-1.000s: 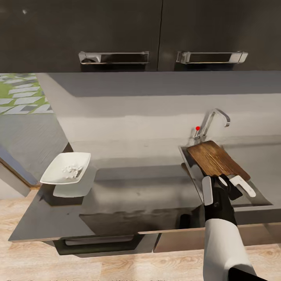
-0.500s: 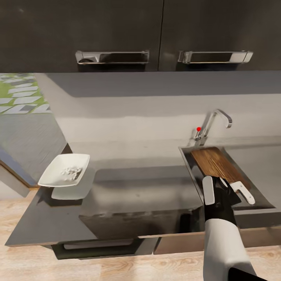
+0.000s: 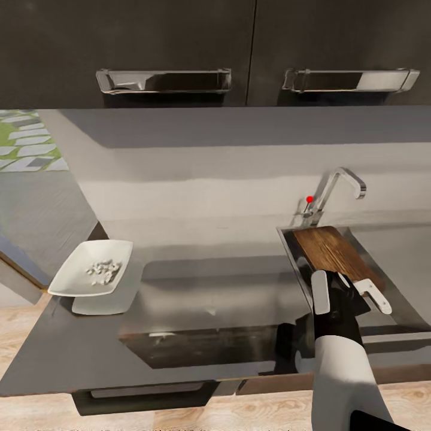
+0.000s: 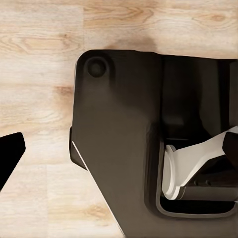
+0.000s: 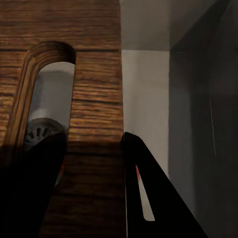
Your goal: In the kitchen, take the Vidalia onion out of the sink, dice it on the chopping board with the paring knife, put the diced onion into the bowl on the countertop, then place both the paring knife and the chopping board into the sink.
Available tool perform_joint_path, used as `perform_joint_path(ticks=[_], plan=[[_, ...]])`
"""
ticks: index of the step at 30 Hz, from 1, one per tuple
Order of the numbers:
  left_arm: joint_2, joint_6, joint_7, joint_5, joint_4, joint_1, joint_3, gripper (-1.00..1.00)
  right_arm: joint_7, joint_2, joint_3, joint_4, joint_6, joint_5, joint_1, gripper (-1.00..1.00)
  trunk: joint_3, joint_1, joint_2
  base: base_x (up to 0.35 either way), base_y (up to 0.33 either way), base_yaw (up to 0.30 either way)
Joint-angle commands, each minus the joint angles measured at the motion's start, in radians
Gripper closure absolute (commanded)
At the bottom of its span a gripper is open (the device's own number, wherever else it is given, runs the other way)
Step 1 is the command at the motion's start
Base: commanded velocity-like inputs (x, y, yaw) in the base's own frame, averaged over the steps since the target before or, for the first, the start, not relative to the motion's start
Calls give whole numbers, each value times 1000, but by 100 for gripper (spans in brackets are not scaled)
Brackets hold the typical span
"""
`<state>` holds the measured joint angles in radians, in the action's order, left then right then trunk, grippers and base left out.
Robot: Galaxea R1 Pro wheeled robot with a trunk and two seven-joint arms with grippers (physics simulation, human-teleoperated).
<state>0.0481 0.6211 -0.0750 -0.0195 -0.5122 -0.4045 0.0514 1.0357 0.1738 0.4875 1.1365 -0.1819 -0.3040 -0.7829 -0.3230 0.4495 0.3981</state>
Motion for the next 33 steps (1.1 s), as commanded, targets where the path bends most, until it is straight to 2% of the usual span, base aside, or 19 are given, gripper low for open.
perform_joint_path(ticks=[1,6,13,33], plan=[[1,0,-8,-2,-2,0,5,-100,3,1,3,2,-10,0,-1,100,-3,1,2,36,-40,0],[1,0,-8,-2,-3,0,5,-100,3,1,7,2,-10,1,-1,100,-11,1,2,127,-132,0],[1,0,-8,-2,-3,0,5,-100,3,1,47,2,-10,-1,-1,100,-23,1,2,143,-144,0],[1,0,-8,-3,-2,0,5,-100,-1,1,48,-8,-10,-1,-1,100,-55,1,2,4,-4,0]])
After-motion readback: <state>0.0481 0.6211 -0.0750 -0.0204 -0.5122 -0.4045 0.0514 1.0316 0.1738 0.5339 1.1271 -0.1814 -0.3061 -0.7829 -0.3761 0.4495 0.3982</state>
